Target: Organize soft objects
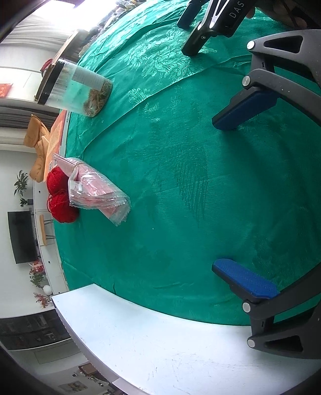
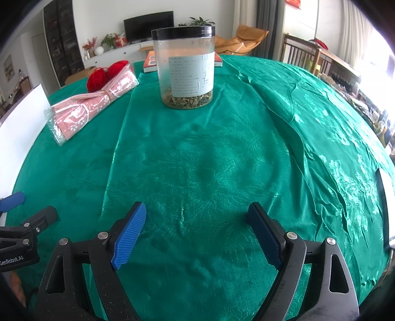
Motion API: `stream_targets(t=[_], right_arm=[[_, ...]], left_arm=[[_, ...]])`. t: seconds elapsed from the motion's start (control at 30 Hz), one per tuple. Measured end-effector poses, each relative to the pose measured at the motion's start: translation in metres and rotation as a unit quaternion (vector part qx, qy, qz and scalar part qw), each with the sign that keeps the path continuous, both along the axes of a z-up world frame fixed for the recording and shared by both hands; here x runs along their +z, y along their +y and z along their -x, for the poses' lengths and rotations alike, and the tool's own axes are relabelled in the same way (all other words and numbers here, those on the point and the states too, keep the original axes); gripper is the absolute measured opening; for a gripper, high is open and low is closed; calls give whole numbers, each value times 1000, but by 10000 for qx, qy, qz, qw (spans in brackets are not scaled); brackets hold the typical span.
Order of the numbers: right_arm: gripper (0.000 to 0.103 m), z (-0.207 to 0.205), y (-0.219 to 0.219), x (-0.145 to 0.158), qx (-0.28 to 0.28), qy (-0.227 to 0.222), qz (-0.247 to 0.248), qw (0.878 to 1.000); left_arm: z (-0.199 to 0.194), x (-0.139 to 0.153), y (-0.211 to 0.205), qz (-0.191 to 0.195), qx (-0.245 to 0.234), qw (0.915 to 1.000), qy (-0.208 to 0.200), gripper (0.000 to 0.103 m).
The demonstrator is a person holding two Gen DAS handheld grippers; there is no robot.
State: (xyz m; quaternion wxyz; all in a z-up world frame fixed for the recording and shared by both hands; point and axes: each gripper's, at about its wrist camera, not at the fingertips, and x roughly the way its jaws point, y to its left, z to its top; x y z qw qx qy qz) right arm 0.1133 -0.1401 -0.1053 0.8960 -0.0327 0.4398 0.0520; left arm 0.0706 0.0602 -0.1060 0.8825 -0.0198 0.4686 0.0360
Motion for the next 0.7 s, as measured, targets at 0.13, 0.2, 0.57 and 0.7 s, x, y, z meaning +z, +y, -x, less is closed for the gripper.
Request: stream_targets(t=[0.13, 0.2, 0.57, 0.7], right_arm=[[87, 0, 0, 0, 2, -2, -1, 10000], [87, 0, 0, 0, 3, -3, -1, 10000], [88, -1, -1, 1, 30, 47, -87, 9999], [88, -15, 9, 17, 338, -51, -888, 9955]], left_arm=[[1, 0, 0, 1, 2, 10000, -23, 103], [1, 0, 0, 2, 5, 10000, -24, 103], [0, 1, 0, 0, 38, 10000, -42, 103], [-1, 1, 0, 5, 54, 10000, -57, 103]])
